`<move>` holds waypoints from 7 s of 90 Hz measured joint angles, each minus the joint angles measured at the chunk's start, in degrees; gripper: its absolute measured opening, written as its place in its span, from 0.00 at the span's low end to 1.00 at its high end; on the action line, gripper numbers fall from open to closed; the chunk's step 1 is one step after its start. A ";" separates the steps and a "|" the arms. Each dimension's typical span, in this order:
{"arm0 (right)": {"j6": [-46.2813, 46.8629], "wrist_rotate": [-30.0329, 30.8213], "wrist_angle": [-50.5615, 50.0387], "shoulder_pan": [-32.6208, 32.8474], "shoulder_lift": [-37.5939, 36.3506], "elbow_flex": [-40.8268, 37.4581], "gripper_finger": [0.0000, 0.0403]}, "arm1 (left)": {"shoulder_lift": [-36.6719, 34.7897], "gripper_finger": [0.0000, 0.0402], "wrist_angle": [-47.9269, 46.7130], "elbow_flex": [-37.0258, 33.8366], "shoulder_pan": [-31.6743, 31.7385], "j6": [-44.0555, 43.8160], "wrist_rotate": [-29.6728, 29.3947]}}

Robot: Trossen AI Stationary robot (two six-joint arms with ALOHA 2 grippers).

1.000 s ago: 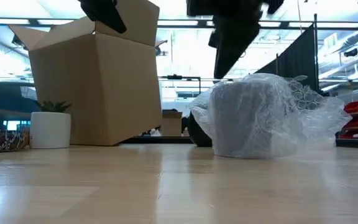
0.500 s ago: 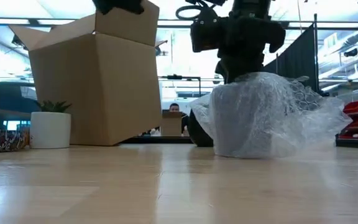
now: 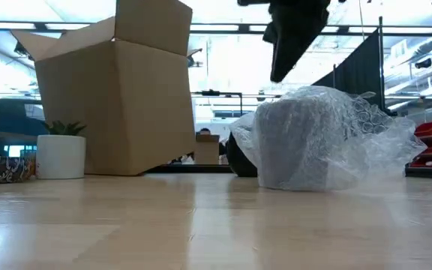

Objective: Wrap mug
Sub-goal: Wrap the blue mug with bubble wrap, then put the wrapped blue mug into the box

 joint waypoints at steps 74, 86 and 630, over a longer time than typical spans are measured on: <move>3.92 -6.91 -0.14 -1.51 0.49 0.00 0.00 | -0.02 0.32 10.68 0.00 0.00 0.00 0.01; 3.30 -9.10 0.64 -1.93 2.97 0.00 0.00 | -0.02 0.32 10.66 0.00 -0.01 0.00 0.01; -2.69 -2.48 -12.19 6.30 12.49 18.56 0.01 | 6.11 0.00 -76.07 42.75 65.18 0.01 0.92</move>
